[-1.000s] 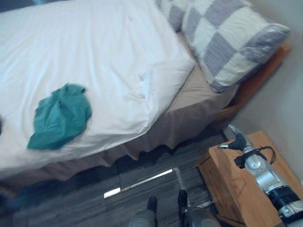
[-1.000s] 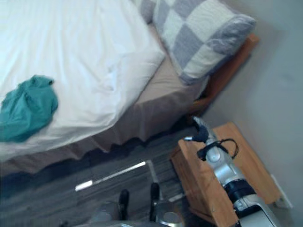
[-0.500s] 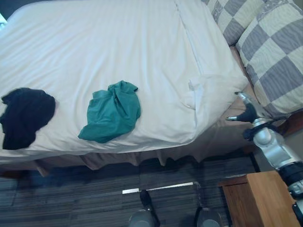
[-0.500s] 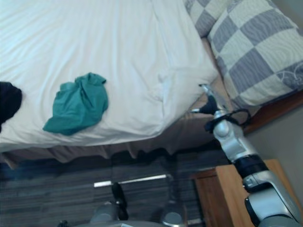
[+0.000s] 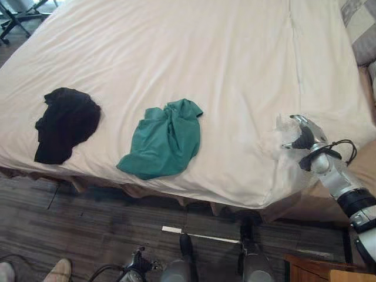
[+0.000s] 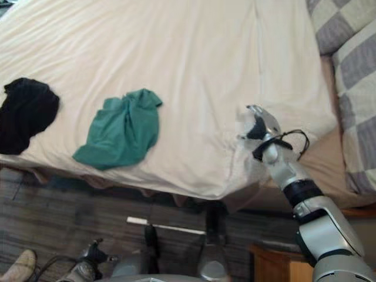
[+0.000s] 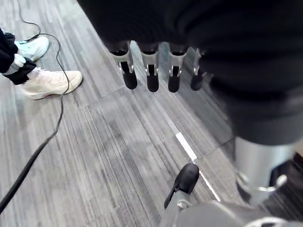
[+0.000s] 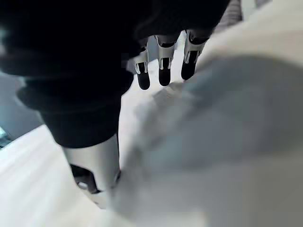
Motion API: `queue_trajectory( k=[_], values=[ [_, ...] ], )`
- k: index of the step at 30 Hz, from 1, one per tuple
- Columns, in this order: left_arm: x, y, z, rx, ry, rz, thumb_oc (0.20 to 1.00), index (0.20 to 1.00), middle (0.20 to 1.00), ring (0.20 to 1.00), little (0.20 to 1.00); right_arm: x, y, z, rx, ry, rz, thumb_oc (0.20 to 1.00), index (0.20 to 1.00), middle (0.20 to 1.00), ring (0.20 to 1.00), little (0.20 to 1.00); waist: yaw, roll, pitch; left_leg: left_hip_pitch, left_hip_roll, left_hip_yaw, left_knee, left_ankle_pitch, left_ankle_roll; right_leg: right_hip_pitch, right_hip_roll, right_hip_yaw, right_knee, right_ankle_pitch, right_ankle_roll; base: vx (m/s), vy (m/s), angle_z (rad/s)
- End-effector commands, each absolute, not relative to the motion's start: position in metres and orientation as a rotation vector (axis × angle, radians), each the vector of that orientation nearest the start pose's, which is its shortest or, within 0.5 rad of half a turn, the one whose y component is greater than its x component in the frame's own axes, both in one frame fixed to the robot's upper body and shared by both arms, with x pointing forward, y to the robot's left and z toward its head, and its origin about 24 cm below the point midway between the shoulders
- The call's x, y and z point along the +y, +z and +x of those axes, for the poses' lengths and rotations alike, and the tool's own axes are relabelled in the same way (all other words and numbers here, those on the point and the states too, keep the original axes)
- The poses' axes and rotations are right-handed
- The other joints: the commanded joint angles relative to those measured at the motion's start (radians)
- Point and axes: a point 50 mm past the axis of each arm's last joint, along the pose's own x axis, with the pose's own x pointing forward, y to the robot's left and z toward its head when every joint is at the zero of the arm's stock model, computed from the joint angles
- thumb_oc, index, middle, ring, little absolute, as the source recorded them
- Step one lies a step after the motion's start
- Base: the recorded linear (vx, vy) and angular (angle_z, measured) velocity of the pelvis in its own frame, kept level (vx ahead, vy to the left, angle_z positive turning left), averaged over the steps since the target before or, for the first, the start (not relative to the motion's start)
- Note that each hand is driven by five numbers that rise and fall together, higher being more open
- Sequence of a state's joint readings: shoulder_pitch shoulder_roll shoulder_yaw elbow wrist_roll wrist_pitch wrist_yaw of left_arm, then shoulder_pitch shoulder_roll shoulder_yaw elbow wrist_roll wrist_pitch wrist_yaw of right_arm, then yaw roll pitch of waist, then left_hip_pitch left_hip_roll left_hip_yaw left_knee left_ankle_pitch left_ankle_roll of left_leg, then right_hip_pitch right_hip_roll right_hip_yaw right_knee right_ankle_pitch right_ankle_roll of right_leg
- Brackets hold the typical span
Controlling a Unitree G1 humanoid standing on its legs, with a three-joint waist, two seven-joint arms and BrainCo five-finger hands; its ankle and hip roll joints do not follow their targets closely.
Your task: Tidy up the quilt and then pick up the clothes from the bed and put them into the laundry hamper.
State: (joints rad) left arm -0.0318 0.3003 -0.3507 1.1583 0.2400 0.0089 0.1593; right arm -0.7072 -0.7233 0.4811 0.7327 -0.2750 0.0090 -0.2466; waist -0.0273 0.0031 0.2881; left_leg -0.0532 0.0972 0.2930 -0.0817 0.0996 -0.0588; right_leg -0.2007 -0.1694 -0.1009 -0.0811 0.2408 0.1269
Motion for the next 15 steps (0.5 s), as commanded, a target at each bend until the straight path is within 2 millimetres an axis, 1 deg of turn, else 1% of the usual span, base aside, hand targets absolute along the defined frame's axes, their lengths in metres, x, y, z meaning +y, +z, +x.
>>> queue_trajectory(
  k=[1,2,3,5,8,9,11,12,13,14,15],
  values=[
    [0.252,-0.142,0.139,1.049,-0.101,0.834,1.0,1.0,1.0,1.0,1.0,-0.278,0.172,0.38,-0.08,-0.293,-1.244,0.373,0.373,0.373,0.373,0.373,-0.014,0.021,0.043,-0.024,0.09,0.009,0.018,-0.011,-0.099,0.013,-0.032,-0.001,0.069,-0.194,0.08,-0.04,0.013,-0.27],
    [0.251,-0.142,0.14,1.049,-0.102,0.836,1.0,1.0,1.0,1.0,1.0,-0.285,0.173,0.381,-0.046,-0.315,-1.244,0.2,0.2,0.2,0.2,0.2,-0.015,0.029,0.05,-0.032,0.091,0.011,0.016,-0.005,-0.102,0.004,-0.03,0.001,0.068,-0.192,0.08,-0.03,0.01,-0.12],
    [0.251,-0.142,0.14,1.05,-0.106,0.838,1.0,1.0,1.0,1.0,1.0,-0.291,0.172,0.382,-0.012,-0.331,-1.236,0.2,0.2,0.2,0.2,0.2,-0.018,0.038,0.056,-0.041,0.094,0.013,0.013,0.002,-0.106,-0.006,-0.028,0.001,0.066,-0.19,0.079,-0.04,0.008,-0.04],
    [0.25,-0.143,0.139,1.059,-0.115,0.843,1.0,1.0,1.0,1.0,1.0,-0.303,0.165,0.381,0.066,-0.359,-1.223,0.2,0.2,0.2,0.2,0.2,-0.02,0.047,0.063,-0.053,0.1,0.016,0.009,0.011,-0.112,-0.014,-0.026,-0.001,0.064,-0.189,0.08,-0.03,-0.006,-0.06],
    [0.247,-0.144,0.139,1.063,-0.124,0.843,1.0,1.0,1.0,1.0,1.0,-0.31,0.149,0.376,0.135,-0.368,-1.198,0.2,0.2,0.2,0.2,0.2,-0.029,0.052,0.062,-0.06,0.106,0.018,0.006,0.023,-0.118,-0.017,-0.021,-0.004,0.065,-0.19,0.077,-0.01,-0.002,-0.01],
    [0.241,-0.144,0.144,1.044,-0.159,0.889,1.0,1.0,1.0,1.0,1.0,-0.316,0.122,0.364,0.196,-0.357,-1.168,0.2,0.2,0.2,0.2,0.2,-0.046,0.046,0.055,-0.051,0.113,0.023,0.006,0.022,-0.121,-0.004,-0.017,-0.005,0.06,-0.193,0.076,0.0,0.017,0.04],
    [0.239,-0.142,0.151,1.015,-0.2,0.96,1.0,1.0,1.0,1.0,1.0,-0.321,0.094,0.349,0.256,-0.333,-1.149,0.2,0.2,0.2,0.2,0.2,-0.06,0.036,0.048,-0.038,0.115,0.027,0.006,0.016,-0.12,0.008,-0.017,-0.007,0.056,-0.194,0.077,-0.01,0.029,0.11],
    [0.237,-0.14,0.157,0.995,-0.223,0.995,1.0,1.0,1.0,1.0,1.0,-0.329,0.078,0.336,0.303,-0.341,-1.129,0.2,0.2,0.2,0.2,0.2,-0.074,0.03,0.042,-0.03,0.118,0.032,0.006,0.011,-0.12,0.016,-0.018,-0.008,0.054,-0.196,0.078,0.03,0.017,0.08],
    [0.237,-0.139,0.158,0.994,-0.24,1.016,1.0,1.0,1.0,1.0,1.0,-0.338,0.059,0.319,0.363,-0.352,-1.101,0.2,0.2,0.2,0.2,0.2,-0.079,0.022,0.033,-0.017,0.118,0.034,0.007,0.004,-0.118,0.029,-0.019,-0.009,0.051,-0.197,0.079,0.06,0.009,0.02],
    [0.236,-0.14,0.159,0.997,-0.248,1.02,1.0,1.0,1.0,1.0,1.0,-0.344,0.044,0.305,0.413,-0.367,-1.078,0.2,0.2,0.2,0.2,0.2,-0.089,0.017,0.026,-0.009,0.12,0.037,0.007,-0.002,-0.116,0.036,-0.019,-0.009,0.052,-0.199,0.08,0.05,0.003,0.05],
    [0.237,-0.14,0.158,0.998,-0.251,1.023,1.0,1.0,1.0,1.0,1.0,-0.345,0.043,0.303,0.417,-0.368,-1.077,0.363,0.363,0.363,0.363,0.363,-0.086,0.016,0.025,-0.007,0.119,0.037,0.007,-0.003,-0.116,0.038,-0.02,-0.009,0.051,-0.199,0.08,0.09,0.011,0.04]
  ],
)
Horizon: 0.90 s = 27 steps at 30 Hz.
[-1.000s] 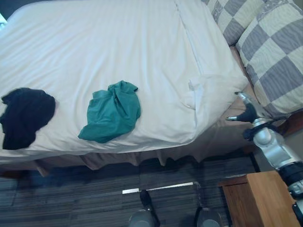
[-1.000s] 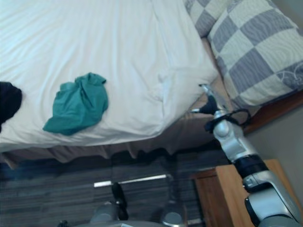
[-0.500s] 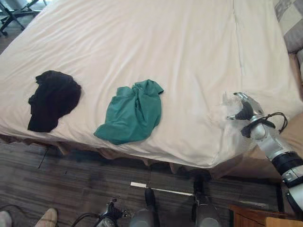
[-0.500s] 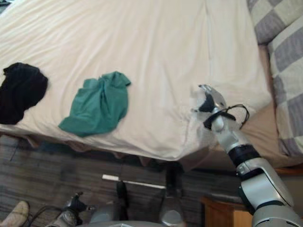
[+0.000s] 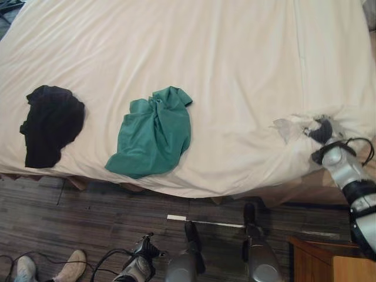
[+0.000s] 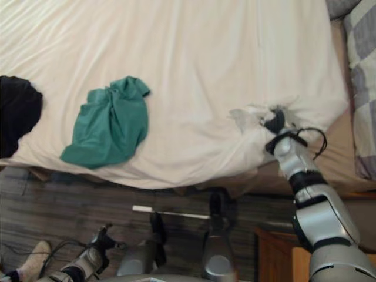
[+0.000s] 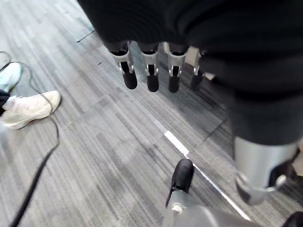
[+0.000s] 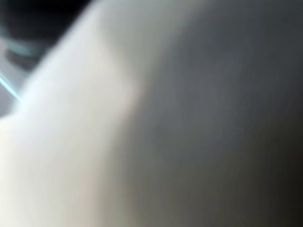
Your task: Tidy up the quilt and then pick up the clothes from the bed and put them into the laundry hamper.
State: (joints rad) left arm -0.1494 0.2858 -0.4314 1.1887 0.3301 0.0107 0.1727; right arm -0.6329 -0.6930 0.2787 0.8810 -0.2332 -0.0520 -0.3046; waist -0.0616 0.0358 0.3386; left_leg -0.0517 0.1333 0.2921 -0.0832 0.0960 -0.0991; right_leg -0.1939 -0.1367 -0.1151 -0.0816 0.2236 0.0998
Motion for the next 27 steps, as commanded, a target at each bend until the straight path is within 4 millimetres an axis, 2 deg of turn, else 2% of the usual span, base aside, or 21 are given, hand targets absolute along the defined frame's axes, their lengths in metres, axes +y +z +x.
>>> queue_trajectory(
  k=[1,2,3,4,6,7,10,12,15,16,17,18,19,20,21,22,25,26,27],
  values=[
    [0.236,-0.141,0.156,1.016,-0.256,1.022,1.0,1.0,1.0,1.0,1.0,-0.357,0.011,0.266,0.516,-0.446,-0.95,1.0,1.0,1.0,1.0,1.0,-0.071,-0.031,-0.044,0.02,0.084,0.044,0.009,-0.016,-0.071,0.052,-0.055,0.008,0.053,-0.187,0.109,0.12,0.011,-0.01],
    [0.234,-0.142,0.155,1.022,-0.258,1.017,1.0,1.0,1.0,1.0,1.0,-0.361,-0.002,0.25,0.559,-0.484,-0.887,1.0,1.0,1.0,1.0,1.0,-0.082,-0.038,-0.051,0.034,0.082,0.046,0.011,-0.027,-0.069,0.064,-0.056,0.009,0.056,-0.192,0.111,0.1,0.007,-0.09],
    [0.235,-0.142,0.155,1.022,-0.259,1.018,1.0,1.0,1.0,1.0,1.0,-0.361,-0.002,0.25,0.56,-0.485,-0.886,1.0,1.0,1.0,1.0,1.0,-0.08,-0.039,-0.053,0.031,0.082,0.047,0.009,-0.023,-0.069,0.06,-0.055,0.01,0.055,-0.188,0.11,0.1,0.023,0.01],
    [0.232,-0.143,0.153,1.03,-0.278,1.033,1.0,1.0,1.0,1.0,1.0,-0.366,-0.018,0.227,0.619,-0.551,-0.795,1.0,1.0,1.0,1.0,1.0,-0.097,-0.049,-0.069,0.058,0.08,0.055,0.008,-0.039,-0.066,0.08,-0.058,0.013,0.054,-0.193,0.114,0.06,0.032,-0.04],
    [0.231,-0.146,0.148,1.05,-0.292,1.03,1.0,1.0,1.0,1.0,1.0,-0.374,-0.039,0.194,0.717,-0.649,-0.689,1.0,1.0,1.0,1.0,1.0,-0.114,-0.063,-0.094,0.08,0.081,0.069,0.002,-0.047,-0.063,0.091,-0.06,0.022,0.049,-0.188,0.115,0.08,0.034,-0.2],
    [0.231,-0.146,0.148,1.05,-0.293,1.031,1.0,1.0,1.0,1.0,1.0,-0.374,-0.039,0.194,0.718,-0.65,-0.687,1.0,1.0,1.0,1.0,1.0,-0.112,-0.064,-0.094,0.082,0.081,0.07,0.002,-0.047,-0.063,0.092,-0.06,0.022,0.048,-0.188,0.115,0.05,0.024,-0.19],
    [0.236,-0.147,0.142,1.082,-0.274,1.016,1.0,1.0,1.0,1.0,1.0,-0.384,-0.057,0.16,0.845,-0.772,-0.588,1.0,1.0,1.0,1.0,1.0,-0.121,-0.077,-0.111,0.097,0.082,0.076,0.0,-0.053,-0.062,0.102,-0.059,0.028,0.047,-0.188,0.117,0.03,0.019,-0.14],
    [0.242,-0.148,0.134,1.122,-0.251,1.015,1.0,1.0,1.0,1.0,1.0,-0.397,-0.06,0.135,0.886,-0.97,-0.464,1.0,1.0,1.0,1.0,1.0,-0.128,-0.082,-0.119,0.116,0.081,0.082,0.001,-0.068,-0.061,0.116,-0.061,0.027,0.048,-0.192,0.121,0.06,0.037,-0.19],
    [0.248,-0.15,0.124,1.166,-0.207,0.993,1.0,1.0,1.0,1.0,1.0,-0.415,-0.047,0.122,0.815,-1.188,-0.329,1.0,1.0,1.0,1.0,1.0,-0.126,-0.088,-0.134,0.126,0.075,0.082,0.001,-0.074,-0.057,0.123,-0.063,0.032,0.045,-0.188,0.122,0.06,0.025,-0.18],
    [0.248,-0.151,0.121,1.176,-0.188,0.979,1.0,1.0,1.0,1.0,1.0,-0.421,-0.036,0.128,0.749,-1.213,-0.344,1.0,1.0,1.0,1.0,1.0,-0.126,-0.089,-0.136,0.129,0.072,0.082,0.001,-0.076,-0.055,0.126,-0.065,0.036,0.044,-0.188,0.123,0.04,0.029,-0.22],
    [0.248,-0.151,0.121,1.176,-0.189,0.979,1.0,1.0,1.0,1.0,1.0,-0.42,-0.037,0.127,0.751,-1.215,-0.346,1.0,1.0,1.0,1.0,1.0,-0.124,-0.088,-0.136,0.132,0.071,0.083,0.001,-0.077,-0.055,0.127,-0.065,0.037,0.044,-0.188,0.124,0.05,0.047,-0.22],
    [0.249,-0.153,0.112,1.205,-0.163,0.963,1.0,1.0,1.0,1.0,1.0,-0.43,-0.005,0.145,0.574,-1.231,-0.425,0.595,0.595,0.595,0.595,0.595,-0.126,-0.089,-0.136,0.145,0.066,0.084,0.003,-0.088,-0.053,0.139,-0.068,0.04,0.042,-0.192,0.128,0.04,0.047,-0.15],
    [0.25,-0.155,0.106,1.223,-0.159,0.965,1.0,1.0,1.0,1.0,1.0,-0.431,0.017,0.161,0.45,-1.215,-0.466,0.2,0.2,0.2,0.2,0.2,-0.123,-0.09,-0.136,0.148,0.064,0.086,0.003,-0.091,-0.052,0.139,-0.069,0.042,0.042,-0.191,0.128,0.03,0.044,-0.09],
    [0.249,-0.156,0.104,1.229,-0.155,0.953,1.0,1.0,1.0,1.0,1.0,-0.43,0.031,0.172,0.379,-1.189,-0.491,0.2,0.2,0.2,0.2,0.2,-0.12,-0.091,-0.135,0.146,0.063,0.087,0.001,-0.085,-0.051,0.134,-0.07,0.044,0.042,-0.187,0.126,-0.01,0.014,-0.07],
    [0.249,-0.156,0.104,1.229,-0.155,0.952,1.0,1.0,1.0,1.0,1.0,-0.429,0.031,0.172,0.38,-1.189,-0.492,0.2,0.2,0.2,0.2,0.2,-0.121,-0.091,-0.136,0.145,0.063,0.088,0.001,-0.085,-0.051,0.133,-0.07,0.044,0.042,-0.186,0.126,0.0,0.0,0.0],
    [0.252,-0.155,0.102,1.237,-0.108,0.894,1.0,1.0,1.0,1.0,1.0,-0.42,0.072,0.21,0.208,-1.059,-0.616,0.2,0.2,0.2,0.2,0.2,-0.103,-0.089,-0.126,0.147,0.059,0.079,0.004,-0.092,-0.05,0.133,-0.074,0.042,0.045,-0.188,0.126,-0.01,-0.017,0.05],
    [0.252,-0.151,0.115,1.184,-0.054,0.841,1.0,1.0,1.0,1.0,1.0,-0.394,0.113,0.254,0.013,-0.919,-0.683,0.2,0.2,0.2,0.2,0.2,-0.077,-0.086,-0.095,0.121,0.056,0.066,0.008,-0.078,-0.049,0.11,-0.077,0.042,0.052,-0.181,0.122,-0.05,-0.022,-0.06],
    [0.252,-0.151,0.116,1.183,-0.05,0.838,1.0,1.0,1.0,1.0,1.0,-0.393,0.114,0.256,0.011,-0.917,-0.683,0.2,0.2,0.2,0.2,0.2,-0.08,-0.086,-0.094,0.12,0.056,0.066,0.009,-0.078,-0.049,0.108,-0.077,0.043,0.053,-0.182,0.122,-0.16,-0.048,0.18],
    [0.25,-0.146,0.132,1.122,-0.017,0.806,1.0,1.0,1.0,1.0,1.0,-0.375,0.133,0.276,-0.078,-0.848,-0.708,0.2,0.2,0.2,0.2,0.2,-0.066,-0.082,-0.056,0.077,0.053,0.049,0.032,-0.074,-0.048,0.075,-0.083,0.046,0.076,-0.186,0.119,-0.21,-0.048,0.24]
  ],
)
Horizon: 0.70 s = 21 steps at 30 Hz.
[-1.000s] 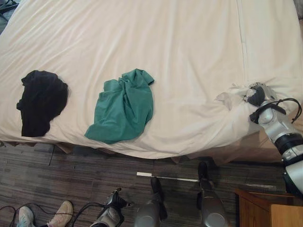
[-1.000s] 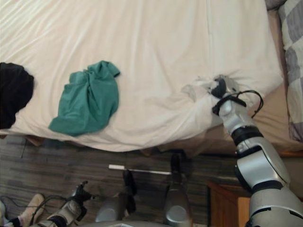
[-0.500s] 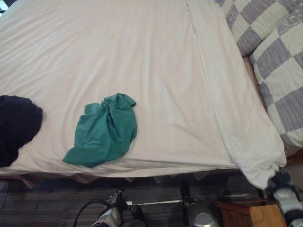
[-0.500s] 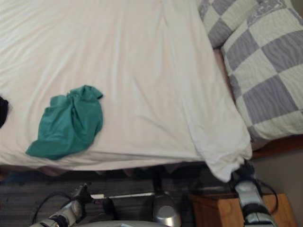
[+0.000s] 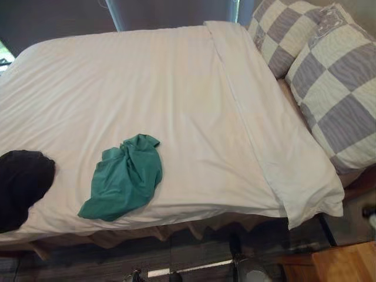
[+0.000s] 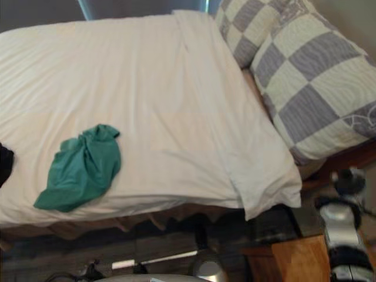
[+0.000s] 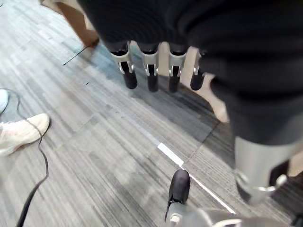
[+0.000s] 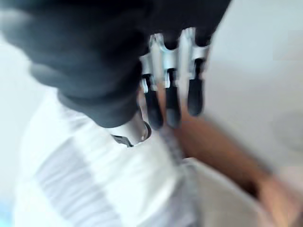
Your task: Tidy up the quilt and then pick up the clothes from the bed and put them into the laundry hamper.
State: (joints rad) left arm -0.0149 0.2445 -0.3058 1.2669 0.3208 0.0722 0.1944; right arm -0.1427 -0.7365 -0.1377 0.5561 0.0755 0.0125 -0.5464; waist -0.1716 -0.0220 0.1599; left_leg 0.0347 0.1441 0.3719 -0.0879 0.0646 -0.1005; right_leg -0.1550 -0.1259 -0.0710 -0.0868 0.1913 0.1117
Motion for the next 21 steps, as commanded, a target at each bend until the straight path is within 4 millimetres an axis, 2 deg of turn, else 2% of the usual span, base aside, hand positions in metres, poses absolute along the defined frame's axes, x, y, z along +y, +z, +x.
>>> queue_trajectory(
  k=[1,2,3,5,8,9,10,11,12,13,14,17,19,21],
  values=[
    [0.248,-0.142,0.143,1.079,-0.008,0.796,1.0,1.0,1.0,1.0,1.0,-0.366,0.139,0.285,-0.11,-0.814,-0.717,0.2,0.2,0.2,0.2,0.2,0.059,-0.02,0.149,-0.04,0.04,-0.041,0.061,-0.041,-0.047,0.016,-0.097,0.006,0.099,-0.157,0.104,-0.21,-0.05,0.2],
    [0.248,-0.142,0.144,1.077,-0.004,0.793,1.0,1.0,1.0,1.0,1.0,-0.365,0.14,0.287,-0.113,-0.814,-0.716,0.2,0.2,0.2,0.2,0.2,0.056,-0.021,0.15,-0.048,0.04,-0.042,0.069,-0.044,-0.046,0.01,-0.098,0.007,0.104,-0.159,0.103,-0.23,-0.049,0.11],
    [0.243,-0.135,0.161,1.01,0.007,0.775,1.0,1.0,1.0,1.0,1.0,-0.354,0.149,0.301,-0.145,-0.781,-0.718,0.2,0.2,0.2,0.2,0.2,0.072,-0.014,0.191,-0.108,0.041,-0.057,0.124,-0.046,-0.048,-0.033,-0.103,0.007,0.153,-0.169,0.097,-0.21,-0.039,0.55],
    [0.235,-0.128,0.18,0.932,0.002,0.768,1.0,1.0,1.0,1.0,1.0,-0.34,0.149,0.318,-0.135,-0.759,-0.688,0.2,0.2,0.2,0.2,0.2,0.088,-0.002,0.237,-0.185,0.045,-0.072,0.198,-0.059,-0.051,-0.093,-0.109,0.005,0.22,-0.182,0.092,-0.25,-0.04,0.59],
    [0.232,-0.121,0.194,0.881,0.031,0.735,1.0,1.0,1.0,1.0,1.0,-0.335,0.115,0.323,0.001,-0.746,-0.631,0.2,0.2,0.2,0.2,0.2,0.092,0.004,0.268,-0.237,0.055,-0.081,0.251,-0.07,-0.05,-0.134,-0.11,0.006,0.263,-0.194,0.088,-0.12,-0.031,0.13],
    [0.233,-0.121,0.195,0.881,0.033,0.735,1.0,1.0,1.0,1.0,1.0,-0.335,0.115,0.324,-0.001,-0.745,-0.629,0.2,0.2,0.2,0.2,0.2,0.09,0.004,0.267,-0.243,0.057,-0.082,0.257,-0.072,-0.05,-0.138,-0.11,0.006,0.267,-0.196,0.088,-0.08,-0.016,0.17],
    [0.232,-0.12,0.197,0.873,0.047,0.724,1.0,1.0,1.0,1.0,1.0,-0.333,0.082,0.318,0.129,-0.737,-0.593,0.2,0.2,0.2,0.2,0.2,0.093,0.008,0.283,-0.265,0.063,-0.087,0.283,-0.08,-0.046,-0.158,-0.114,0.007,0.295,-0.203,0.085,-0.07,-0.008,0.07],
    [0.232,-0.119,0.198,0.874,0.06,0.714,1.0,1.0,1.0,1.0,1.0,-0.331,0.062,0.311,0.2,-0.729,-0.568,0.2,0.2,0.2,0.2,0.2,0.09,0.009,0.291,-0.277,0.067,-0.089,0.298,-0.083,-0.045,-0.17,-0.117,0.006,0.311,-0.204,0.084,-0.08,-0.01,-0.04],
    [0.233,-0.12,0.197,0.882,0.07,0.708,1.0,1.0,1.0,1.0,1.0,-0.327,0.045,0.305,0.255,-0.717,-0.554,0.2,0.2,0.2,0.2,0.2,0.089,0.008,0.291,-0.283,0.068,-0.092,0.309,-0.089,-0.043,-0.175,-0.118,0.005,0.321,-0.209,0.083,-0.04,-0.004,-0.05],
    [0.233,-0.12,0.197,0.883,0.071,0.709,1.0,1.0,1.0,1.0,1.0,-0.327,0.044,0.304,0.256,-0.716,-0.554,0.2,0.2,0.2,0.2,0.2,0.089,0.007,0.29,-0.284,0.068,-0.092,0.311,-0.09,-0.043,-0.176,-0.118,0.005,0.322,-0.21,0.083,0.0,0.0,0.0],
    [0.234,-0.121,0.195,0.901,0.097,0.69,1.0,1.0,1.0,1.0,1.0,-0.322,-0.001,0.279,0.428,-0.688,-0.556,0.2,0.2,0.2,0.2,0.2,0.082,0.003,0.292,-0.279,0.068,-0.093,0.326,-0.105,-0.041,-0.169,-0.122,0.0,0.331,-0.215,0.083,0.0,0.003,0.08],
    [0.239,-0.125,0.185,0.95,0.124,0.687,1.0,1.0,1.0,1.0,1.0,-0.306,-0.071,0.223,0.743,-0.613,-0.557,0.2,0.2,0.2,0.2,0.2,0.069,-0.008,0.277,-0.249,0.062,-0.084,0.301,-0.106,-0.04,-0.146,-0.125,-0.014,0.297,-0.199,0.084,0.03,0.023,0.11],
    [0.242,-0.13,0.176,0.985,0.107,0.712,1.0,1.0,1.0,1.0,1.0,-0.298,-0.106,0.178,0.958,-0.55,-0.567,0.2,0.2,0.2,0.2,0.2,0.059,-0.021,0.249,-0.21,0.046,-0.079,0.261,-0.104,-0.038,-0.104,-0.126,-0.029,0.23,-0.17,0.091,0.05,0.03,0.05],
    [0.243,-0.132,0.171,0.999,0.071,0.749,1.0,1.0,1.0,1.0,1.0,-0.288,-0.129,0.139,1.113,-0.474,-0.58,0.2,0.2,0.2,0.2,0.2,0.052,-0.035,0.216,-0.178,0.027,-0.073,0.203,-0.088,-0.03,-0.078,-0.13,-0.031,0.175,-0.136,0.099,0.06,0.071,0.05]
  ],
)
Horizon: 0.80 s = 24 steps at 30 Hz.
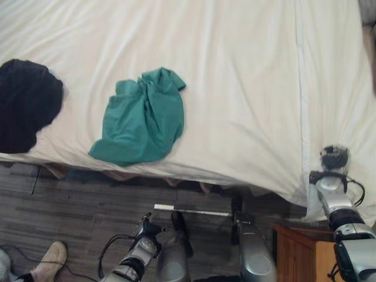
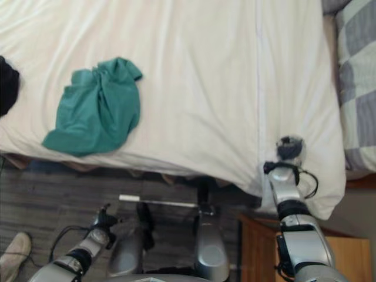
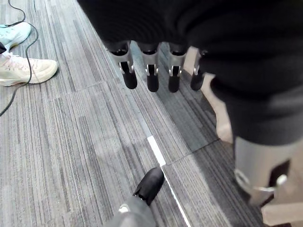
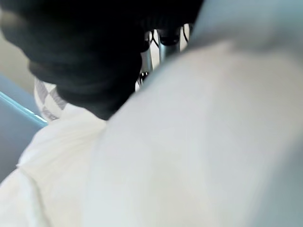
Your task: Tidy up the quilt and then pick up the clothes from the bed and put them into the laundry hamper.
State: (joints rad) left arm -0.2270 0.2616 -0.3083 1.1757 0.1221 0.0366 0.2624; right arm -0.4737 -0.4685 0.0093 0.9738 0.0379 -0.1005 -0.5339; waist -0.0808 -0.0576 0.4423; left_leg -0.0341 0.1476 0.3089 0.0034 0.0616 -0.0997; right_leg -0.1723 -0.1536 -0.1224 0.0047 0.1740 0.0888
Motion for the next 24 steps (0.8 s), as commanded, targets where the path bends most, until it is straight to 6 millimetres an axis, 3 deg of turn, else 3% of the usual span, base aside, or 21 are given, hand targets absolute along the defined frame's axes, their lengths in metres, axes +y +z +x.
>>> queue_trajectory(
  k=[1,2,5,6,8,9,10,11,12,14,19,23,24],
  values=[
    [0.242,-0.134,0.168,1.005,0.028,0.785,1.0,1.0,1.0,1.0,1.0,-0.281,-0.143,0.107,1.233,-0.401,-0.595,0.2,0.2,0.2,0.2,0.2,-0.042,-0.005,-0.095,-0.077,0.008,-0.005,0.055,-0.075,-0.025,-0.045,-0.106,0.016,0.056,-0.098,0.132,0.05,0.087,0.02],
    [0.242,-0.134,0.167,1.006,0.028,0.785,1.0,1.0,1.0,1.0,1.0,-0.281,-0.143,0.107,1.234,-0.4,-0.595,0.2,0.2,0.2,0.2,0.2,-0.042,-0.006,-0.095,-0.073,0.006,-0.005,0.05,-0.073,-0.024,-0.042,-0.107,0.016,0.054,-0.097,0.132,0.04,0.083,0.02],
    [0.241,-0.135,0.165,1.014,-0.022,0.813,1.0,1.0,1.0,1.0,1.0,-0.266,-0.157,0.074,1.362,-0.297,-0.577,0.2,0.2,0.2,0.2,0.2,-0.051,-0.016,-0.127,-0.02,-0.015,-0.003,-0.016,-0.058,-0.018,-0.021,-0.114,0.022,0.041,-0.079,0.148,0.01,0.065,0.01],
    [0.242,-0.135,0.165,1.017,-0.024,0.81,1.0,1.0,1.0,1.0,1.0,-0.263,-0.158,0.074,1.365,-0.286,-0.565,0.385,0.385,0.385,0.385,0.385,-0.055,-0.019,-0.128,-0.006,-0.017,0.0,-0.031,-0.052,-0.016,-0.023,-0.112,0.031,0.051,-0.075,0.153,-0.05,0.065,0.06],
    [0.243,-0.135,0.166,1.017,-0.031,0.805,1.0,1.0,1.0,1.0,1.0,-0.253,-0.161,0.073,1.37,-0.242,-0.556,0.598,0.598,0.598,0.598,0.598,-0.059,-0.017,-0.127,0.007,-0.009,0.007,-0.034,-0.048,-0.01,-0.031,-0.093,0.034,0.087,-0.1,0.151,-0.12,0.079,0.01],
    [0.246,-0.135,0.163,1.035,-0.038,0.801,1.0,1.0,1.0,1.0,1.0,-0.246,-0.164,0.07,1.385,-0.205,-0.541,1.0,1.0,1.0,1.0,1.0,-0.048,-0.003,-0.132,0.002,0.005,0.019,-0.029,-0.027,0.004,-0.014,-0.045,0.037,0.207,-0.169,0.132,-0.14,0.082,-0.11],
    [0.246,-0.135,0.163,1.035,-0.038,0.801,1.0,1.0,1.0,1.0,1.0,-0.246,-0.164,0.07,1.385,-0.205,-0.541,1.0,1.0,1.0,1.0,1.0,-0.048,-0.003,-0.132,0.002,0.005,0.019,-0.029,-0.027,0.004,-0.014,-0.045,0.037,0.207,-0.169,0.132,-0.18,0.11,-0.18],
    [0.251,-0.137,0.155,1.07,-0.022,0.786,1.0,1.0,1.0,1.0,1.0,-0.245,-0.164,0.07,1.388,-0.18,-0.552,1.0,1.0,1.0,1.0,1.0,-0.038,0.008,-0.143,0.008,0.009,0.029,-0.036,-0.018,0.013,0.007,-0.007,0.029,0.285,-0.218,0.121,-0.05,0.02,-0.12],
    [0.252,-0.139,0.15,1.087,-0.016,0.771,1.0,1.0,1.0,1.0,1.0,-0.243,-0.165,0.068,1.396,-0.161,-0.56,1.0,1.0,1.0,1.0,1.0,-0.028,0.005,-0.158,0.014,0.005,0.032,-0.04,-0.019,0.012,0.031,-0.005,0.006,0.274,-0.231,0.109,-0.02,-0.052,-0.36],
    [0.255,-0.143,0.139,1.128,-0.006,0.741,1.0,1.0,1.0,1.0,1.0,-0.246,-0.164,0.068,1.402,-0.139,-0.584,1.0,1.0,1.0,1.0,1.0,-0.008,0.004,-0.208,0.003,-0.014,0.027,-0.039,-0.009,0.007,0.121,0.016,-0.006,0.107,-0.242,0.08,0.06,-0.124,-0.34],
    [0.247,-0.153,0.113,1.198,0.025,0.649,1.0,1.0,1.0,1.0,1.0,-0.257,-0.159,0.08,1.358,-0.183,-0.59,1.0,1.0,1.0,1.0,1.0,-0.005,0.028,-0.242,0.024,-0.023,0.032,-0.068,0.005,-0.006,0.19,0.022,-0.005,-0.045,-0.206,0.08,0.01,-0.037,-0.09],
    [0.243,-0.156,0.11,1.207,0.019,0.635,1.0,1.0,1.0,1.0,1.0,-0.264,-0.155,0.088,1.331,-0.19,-0.604,1.0,1.0,1.0,1.0,1.0,-0.005,0.037,-0.23,0.002,-0.038,0.005,-0.011,-0.018,-0.007,0.193,0.013,-0.003,-0.05,-0.2,0.079,-0.1,0.011,-0.1],
    [0.24,-0.155,0.114,1.194,0.015,0.628,1.0,1.0,1.0,1.0,1.0,-0.27,-0.153,0.09,1.33,-0.199,-0.622,1.0,1.0,1.0,1.0,1.0,-0.005,0.031,-0.212,-0.024,-0.049,-0.029,0.081,-0.07,-0.021,0.182,-0.009,-0.015,-0.049,-0.191,0.073,-0.19,0.075,0.11]
  ],
)
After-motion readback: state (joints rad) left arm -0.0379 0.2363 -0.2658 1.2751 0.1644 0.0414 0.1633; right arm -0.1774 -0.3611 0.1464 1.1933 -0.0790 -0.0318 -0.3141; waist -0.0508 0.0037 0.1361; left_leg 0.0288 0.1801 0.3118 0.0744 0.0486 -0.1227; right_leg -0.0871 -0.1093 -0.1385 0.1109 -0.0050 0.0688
